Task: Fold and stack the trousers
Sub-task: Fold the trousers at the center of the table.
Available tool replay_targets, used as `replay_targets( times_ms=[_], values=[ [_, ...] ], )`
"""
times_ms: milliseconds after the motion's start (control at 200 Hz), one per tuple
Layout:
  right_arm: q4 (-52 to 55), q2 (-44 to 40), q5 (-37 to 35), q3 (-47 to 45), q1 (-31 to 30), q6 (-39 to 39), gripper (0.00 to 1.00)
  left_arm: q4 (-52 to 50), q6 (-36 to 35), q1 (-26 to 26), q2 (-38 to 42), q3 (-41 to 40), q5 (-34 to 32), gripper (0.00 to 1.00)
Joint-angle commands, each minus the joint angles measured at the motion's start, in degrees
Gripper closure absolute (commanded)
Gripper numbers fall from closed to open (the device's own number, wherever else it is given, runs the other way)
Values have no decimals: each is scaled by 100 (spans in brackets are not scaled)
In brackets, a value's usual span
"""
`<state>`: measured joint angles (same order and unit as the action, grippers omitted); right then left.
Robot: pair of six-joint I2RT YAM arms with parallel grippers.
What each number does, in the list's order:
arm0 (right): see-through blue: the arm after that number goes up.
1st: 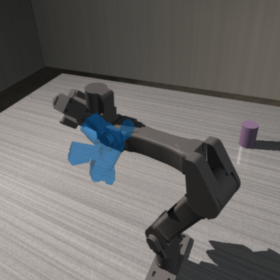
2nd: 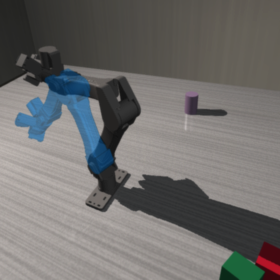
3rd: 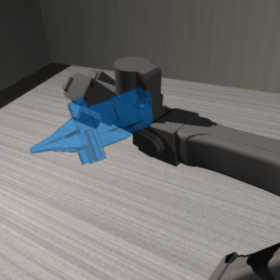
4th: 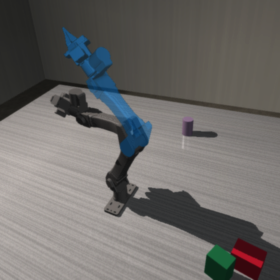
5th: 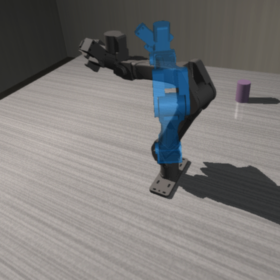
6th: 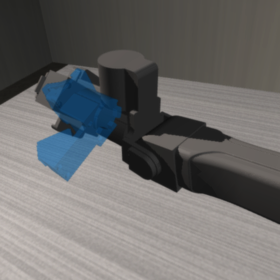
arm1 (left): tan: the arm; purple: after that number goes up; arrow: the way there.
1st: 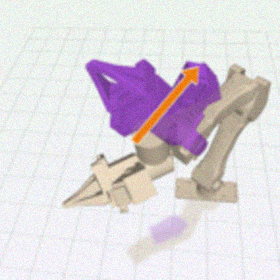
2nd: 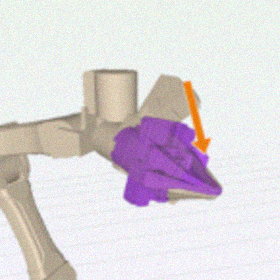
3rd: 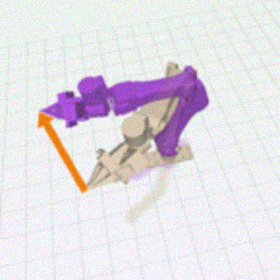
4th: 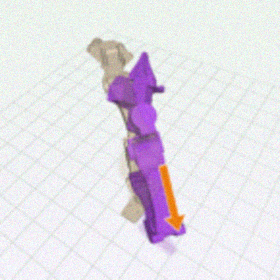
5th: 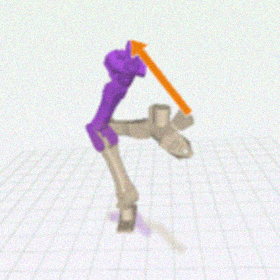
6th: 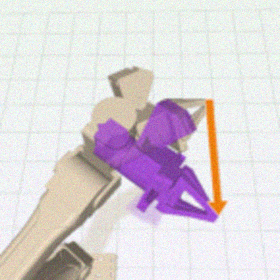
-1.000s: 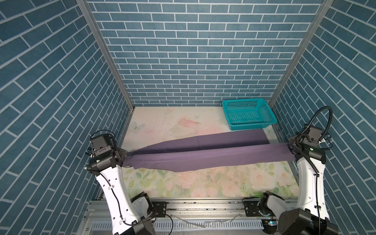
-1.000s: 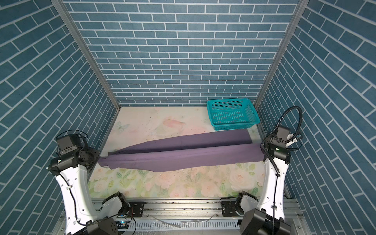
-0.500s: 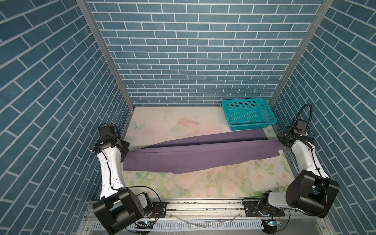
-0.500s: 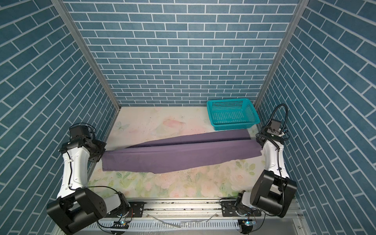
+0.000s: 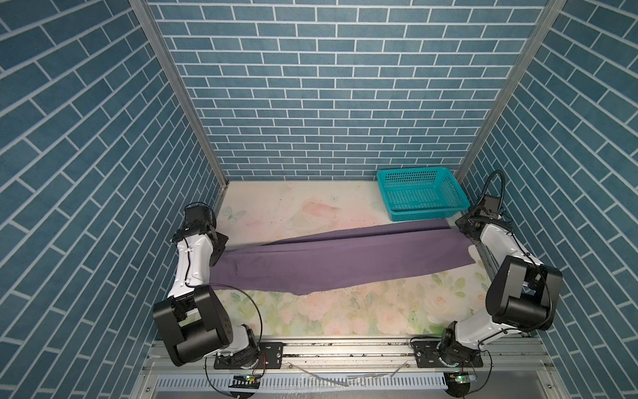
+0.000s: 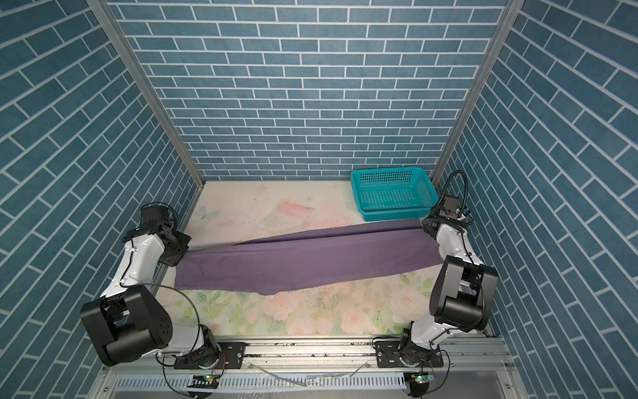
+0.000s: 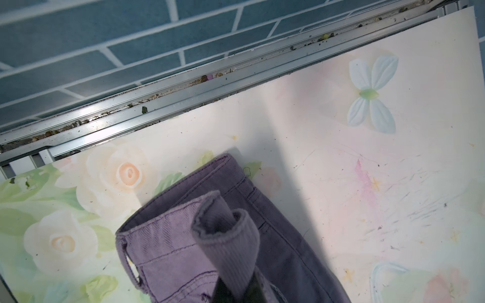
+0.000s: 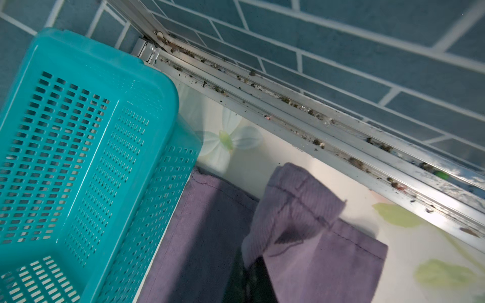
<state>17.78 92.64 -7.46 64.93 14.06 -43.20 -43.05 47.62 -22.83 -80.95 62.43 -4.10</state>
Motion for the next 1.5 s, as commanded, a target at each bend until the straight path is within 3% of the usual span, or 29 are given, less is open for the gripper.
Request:
replay_targets(
  times_ms=[0, 540, 645, 755, 925, 1000, 1115, 1205, 1390, 1495],
  values=[
    [-533, 296, -634, 486, 45, 5, 100, 517, 20, -54, -234, 145, -741, 100],
    [-1618, 1764, 61, 898, -185, -162, 100, 1016, -48, 371, -1700, 589, -849, 100],
    [-1655, 1933, 101, 934, -185, -304, 72, 1049, -115, 380, -1935, 754, -747, 100],
    [-1631, 2026, 31, 984, -185, -416, 58, 1042, -245, 374, -2176, 997, -597, 100],
    [-1480, 2074, 150, 1169, -185, -376, 49, 1069, -323, 368, -2432, 1423, -244, 68],
    [-1401, 2001, 210, 1218, -185, -284, 47, 1038, -298, 373, -2436, 1623, -161, 61],
    [-1309, 1705, 323, 1098, -178, -107, 48, 934, -339, 376, -2273, 1908, -135, 60],
    [-1285, 1329, 458, 747, -176, 74, 56, 925, -367, 391, -1936, 1865, -148, 61],
    [-1225, 531, 969, -308, -183, 136, 92, 1179, -228, 459, -991, 942, 30, 74],
    [-1089, 208, 1212, -797, -185, 136, 99, 1404, -221, 681, -534, 302, 249, 81]
  ],
)
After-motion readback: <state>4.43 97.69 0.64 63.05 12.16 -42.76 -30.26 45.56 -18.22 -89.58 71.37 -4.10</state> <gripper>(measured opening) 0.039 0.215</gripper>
